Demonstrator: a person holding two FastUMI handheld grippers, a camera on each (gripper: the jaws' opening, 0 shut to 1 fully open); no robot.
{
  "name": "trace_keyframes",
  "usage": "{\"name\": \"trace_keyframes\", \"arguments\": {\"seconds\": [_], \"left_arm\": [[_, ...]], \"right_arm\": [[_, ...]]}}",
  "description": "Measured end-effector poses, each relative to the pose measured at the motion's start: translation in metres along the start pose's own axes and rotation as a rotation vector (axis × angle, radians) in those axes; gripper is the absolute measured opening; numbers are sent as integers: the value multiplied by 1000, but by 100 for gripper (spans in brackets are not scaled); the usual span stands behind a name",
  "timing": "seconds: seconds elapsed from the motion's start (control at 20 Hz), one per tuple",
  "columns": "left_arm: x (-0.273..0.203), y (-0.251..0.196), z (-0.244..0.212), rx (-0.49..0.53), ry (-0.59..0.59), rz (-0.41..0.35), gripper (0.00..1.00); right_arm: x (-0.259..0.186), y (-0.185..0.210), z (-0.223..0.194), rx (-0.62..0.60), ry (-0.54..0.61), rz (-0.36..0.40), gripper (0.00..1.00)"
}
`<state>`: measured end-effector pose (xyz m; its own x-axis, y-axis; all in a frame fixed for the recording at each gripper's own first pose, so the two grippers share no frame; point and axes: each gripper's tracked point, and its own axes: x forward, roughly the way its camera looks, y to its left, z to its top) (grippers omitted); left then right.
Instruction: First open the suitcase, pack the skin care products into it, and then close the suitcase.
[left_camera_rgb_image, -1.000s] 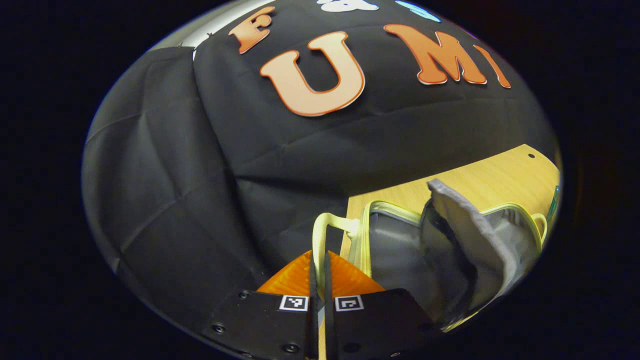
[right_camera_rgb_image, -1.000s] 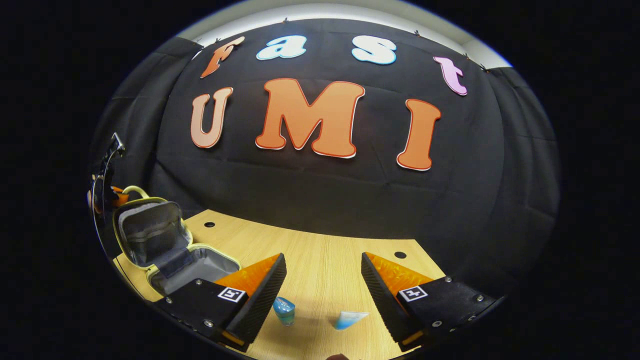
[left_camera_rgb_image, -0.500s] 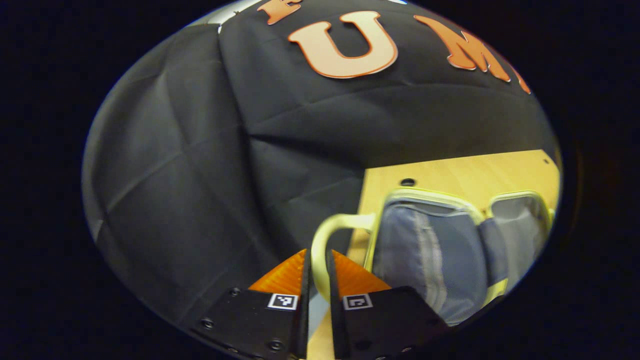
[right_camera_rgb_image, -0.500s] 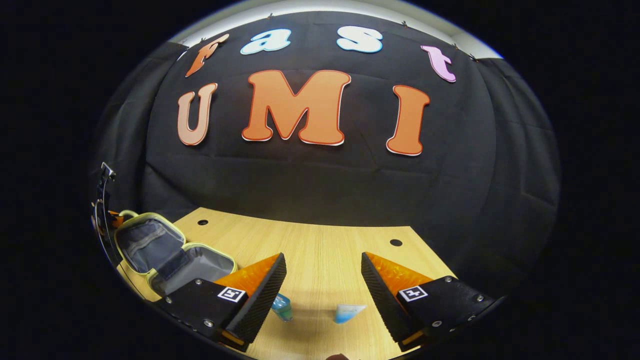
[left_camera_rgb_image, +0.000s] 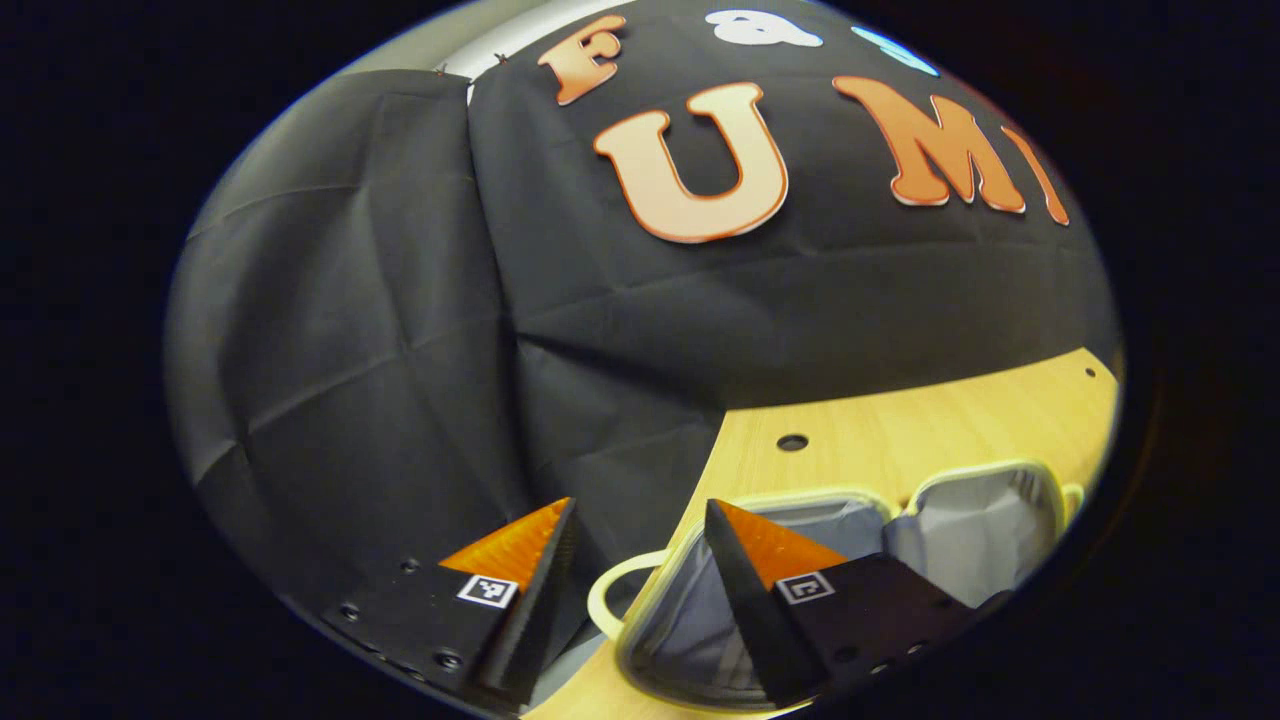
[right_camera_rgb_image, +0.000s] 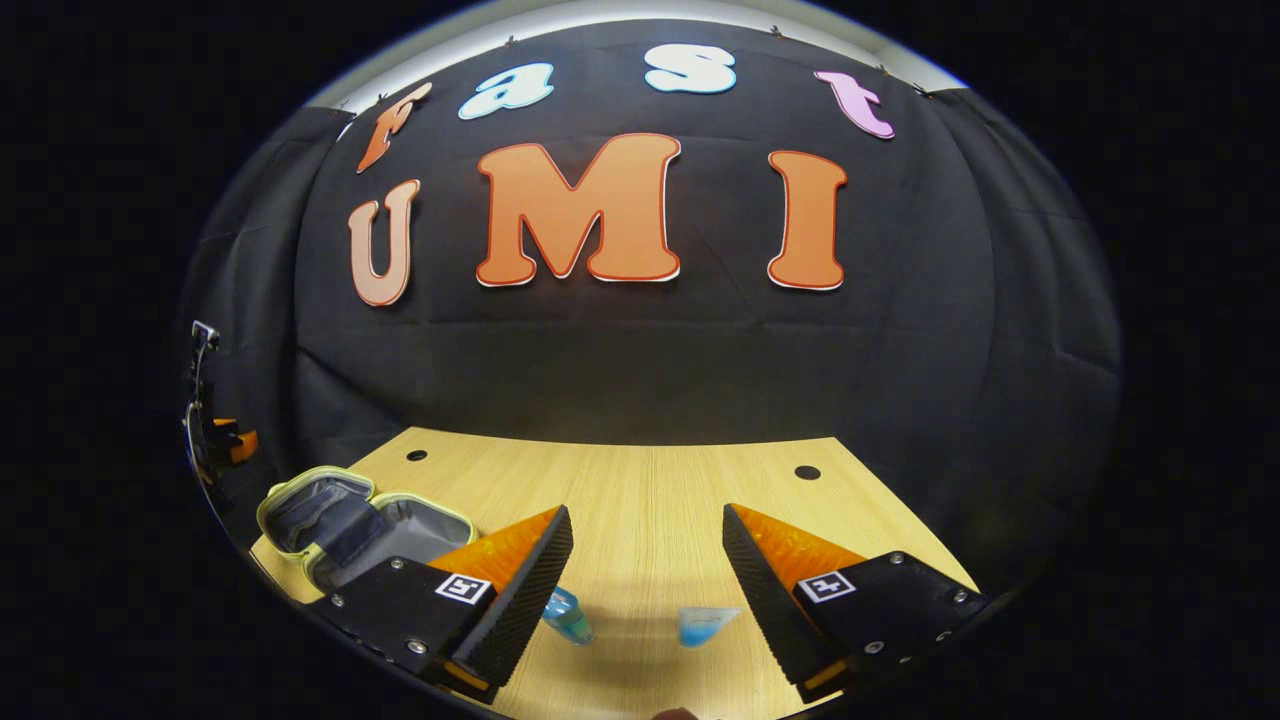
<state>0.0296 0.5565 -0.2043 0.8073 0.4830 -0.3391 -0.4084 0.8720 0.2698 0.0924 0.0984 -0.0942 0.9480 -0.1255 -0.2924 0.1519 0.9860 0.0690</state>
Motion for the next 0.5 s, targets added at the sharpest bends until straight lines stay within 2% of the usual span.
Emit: {"name": "trace_keyframes", "arguments": {"seconds": [0.05,0.25,0.5], "left_arm": [[-10,-11,14,-11,-26,-15,88],[-52,-66,59,-66,-143,-98,94],[-102,-135,88,-109,-191,-158,98]], "right_arm": [[-1,-3,1,-1,-4,4,95],[-1,-15,3,-37,-36,32,96],[6,-21,0,-58,-40,86,96]]}}
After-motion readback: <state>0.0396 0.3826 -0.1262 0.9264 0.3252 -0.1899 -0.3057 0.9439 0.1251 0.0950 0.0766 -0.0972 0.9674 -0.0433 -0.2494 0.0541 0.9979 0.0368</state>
